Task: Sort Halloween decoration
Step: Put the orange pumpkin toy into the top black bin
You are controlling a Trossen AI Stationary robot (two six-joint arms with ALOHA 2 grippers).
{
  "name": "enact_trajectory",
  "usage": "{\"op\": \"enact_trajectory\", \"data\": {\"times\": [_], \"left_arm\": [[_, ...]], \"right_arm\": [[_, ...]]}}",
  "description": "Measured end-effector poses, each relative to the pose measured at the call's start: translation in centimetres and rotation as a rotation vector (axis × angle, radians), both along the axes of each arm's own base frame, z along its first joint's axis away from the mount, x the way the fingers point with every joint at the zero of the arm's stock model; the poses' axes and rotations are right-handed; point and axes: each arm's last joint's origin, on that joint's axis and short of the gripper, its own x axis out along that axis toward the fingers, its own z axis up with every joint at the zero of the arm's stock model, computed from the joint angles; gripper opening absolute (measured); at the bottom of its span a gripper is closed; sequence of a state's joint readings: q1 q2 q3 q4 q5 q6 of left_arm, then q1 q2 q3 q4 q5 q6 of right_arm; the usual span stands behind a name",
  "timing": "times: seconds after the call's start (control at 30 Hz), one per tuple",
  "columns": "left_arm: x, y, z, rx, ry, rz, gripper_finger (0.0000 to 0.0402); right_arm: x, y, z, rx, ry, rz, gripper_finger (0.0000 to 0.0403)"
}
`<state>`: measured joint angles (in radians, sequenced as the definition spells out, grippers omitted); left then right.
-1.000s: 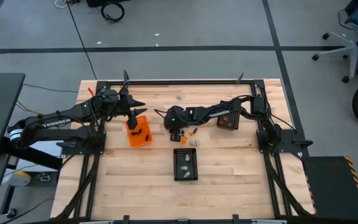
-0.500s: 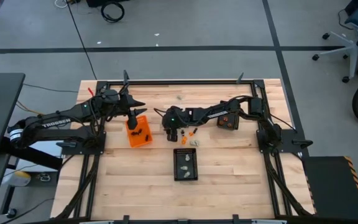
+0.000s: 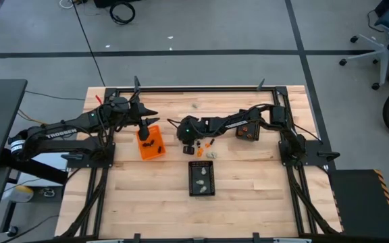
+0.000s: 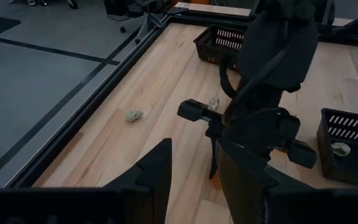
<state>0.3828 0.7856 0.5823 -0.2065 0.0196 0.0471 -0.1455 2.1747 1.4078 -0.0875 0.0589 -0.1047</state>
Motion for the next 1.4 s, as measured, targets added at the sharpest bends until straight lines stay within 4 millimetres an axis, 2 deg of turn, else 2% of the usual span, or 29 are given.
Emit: {"op": "enact_trajectory", "data": {"times": [0.17, 0.37, 0.53, 0.73, 1.1, 1.4], "left_arm": [[0.0, 0.0, 0.0, 0.000, 0.000, 0.000, 0.0132], [0.0, 0.0, 0.0, 0.000, 0.000, 0.000, 0.0132], [0.0, 0.0, 0.0, 0.005, 0.002, -0.002, 0.0132], [0.0, 0.0, 0.0, 0.005, 0.002, -0.002, 0.0132], [0.0, 0.0, 0.0, 0.005, 0.002, -0.003, 0.0132], [0.0, 0.0, 0.0, 0.006, 0.002, -0.003, 0.0132]], "right_arm": [[-0.4, 0.2, 0.8, -0.012, 0.024, -0.006, 0.0099], [-1.5, 1.0, 3.2, -0.013, 0.075, 0.000, 0.0108], [-3.5, 1.7, 5.9, -0.028, 0.165, -0.040, 0.0109], [-6.8, 2.0, 8.1, -0.040, 0.359, -0.135, 0.0109], [-11.9, 1.5, 8.9, -0.145, 0.768, -0.394, 0.0109], [-14.9, 0.6, 6.5, -0.140, 0.938, -0.511, 0.0110]]}}
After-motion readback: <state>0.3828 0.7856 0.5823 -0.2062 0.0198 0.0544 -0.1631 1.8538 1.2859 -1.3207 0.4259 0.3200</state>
